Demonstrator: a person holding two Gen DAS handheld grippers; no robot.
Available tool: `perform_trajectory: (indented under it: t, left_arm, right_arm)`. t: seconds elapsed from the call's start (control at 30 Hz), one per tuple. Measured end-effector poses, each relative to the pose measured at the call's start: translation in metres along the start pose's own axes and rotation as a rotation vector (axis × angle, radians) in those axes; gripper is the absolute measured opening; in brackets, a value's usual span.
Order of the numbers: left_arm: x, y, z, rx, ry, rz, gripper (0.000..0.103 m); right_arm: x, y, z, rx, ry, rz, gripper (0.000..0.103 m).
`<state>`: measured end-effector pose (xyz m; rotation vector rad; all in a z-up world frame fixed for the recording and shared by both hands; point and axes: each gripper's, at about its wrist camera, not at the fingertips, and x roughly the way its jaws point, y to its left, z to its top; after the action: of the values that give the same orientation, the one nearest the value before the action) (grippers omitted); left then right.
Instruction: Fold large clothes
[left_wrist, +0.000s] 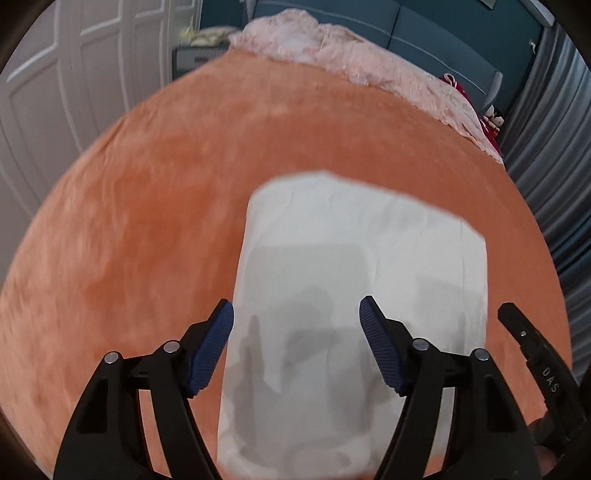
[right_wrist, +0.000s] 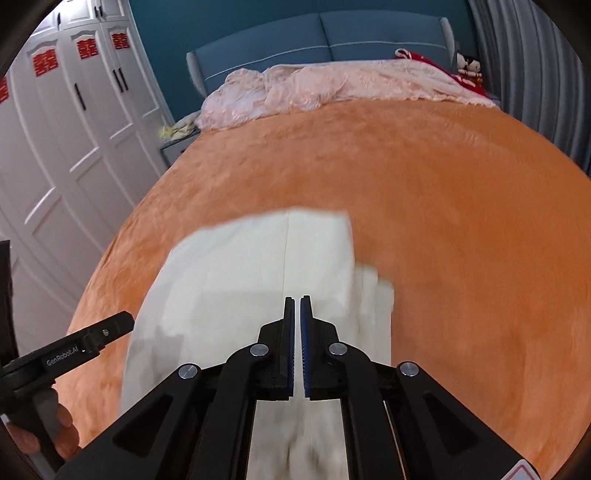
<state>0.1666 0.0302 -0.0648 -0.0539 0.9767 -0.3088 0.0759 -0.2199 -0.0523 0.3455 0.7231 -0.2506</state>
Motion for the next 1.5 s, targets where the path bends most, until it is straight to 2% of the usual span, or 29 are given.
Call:
perform_trajectory:
  t: [0.1, 0.2, 0.33, 0.6, 0.83, 1.07, 1.2, 1.27, 1.3, 1.37, 1.43, 1.5]
  left_arm:
    - [0.028, -0.011, 0.018, 0.028, 0.008, 0.025, 0.068]
    - [0.062, -0.018, 0.019, 0.028, 0.043, 0.041, 0.069]
    - [0.086, -0.017, 0.011, 0.022, 0.009, 0.065, 0.082]
    - [0.111, -0.017, 0.005, 0.016, -0.036, 0.089, 0.090]
    - [0.119, -0.017, 0.000, 0.014, -0.058, 0.103, 0.094]
    - [0.123, -0.019, -0.002, 0.024, -0.071, 0.127, 0.095]
    - [0.123, -0.019, 0.000, 0.025, -0.055, 0.129, 0.095]
    - [0.119, -0.015, 0.002, 0.019, -0.037, 0.114, 0.095]
    - [0.113, -0.012, 0.003, 0.020, -0.018, 0.102, 0.095]
    - [0.091, -0.007, -0.001, 0.022, 0.001, 0.076, 0.092]
    - [0.063, -0.002, -0.012, 0.022, 0.001, 0.042, 0.088]
    - [0.034, 0.005, -0.032, 0.006, 0.008, 0.011, 0.087]
  right_arm:
    - [0.035, -0.001, 0.015, 0.005, 0.027, -0.034, 0.004]
    - [0.072, -0.010, 0.009, 0.053, 0.087, -0.036, 0.004]
    - [0.100, -0.017, -0.013, 0.046, 0.084, -0.032, 0.002]
    - [0.119, -0.034, -0.024, 0.088, 0.061, 0.023, 0.000]
    - [0.123, -0.024, -0.028, 0.048, 0.009, -0.027, 0.000]
    - [0.125, -0.023, -0.031, 0.041, -0.002, -0.037, 0.000]
    - [0.123, -0.020, -0.029, 0.027, 0.012, -0.049, 0.000]
    - [0.115, -0.019, -0.022, 0.016, 0.053, -0.048, 0.000]
    - [0.107, -0.017, -0.019, 0.013, 0.069, -0.059, 0.003]
    - [0.069, -0.013, -0.023, 0.024, 0.041, -0.050, 0.012]
    - [0.030, -0.008, -0.037, 0.012, 0.001, -0.006, 0.012]
    - [0.000, -0.003, -0.058, -0.020, -0.002, 0.000, 0.012]
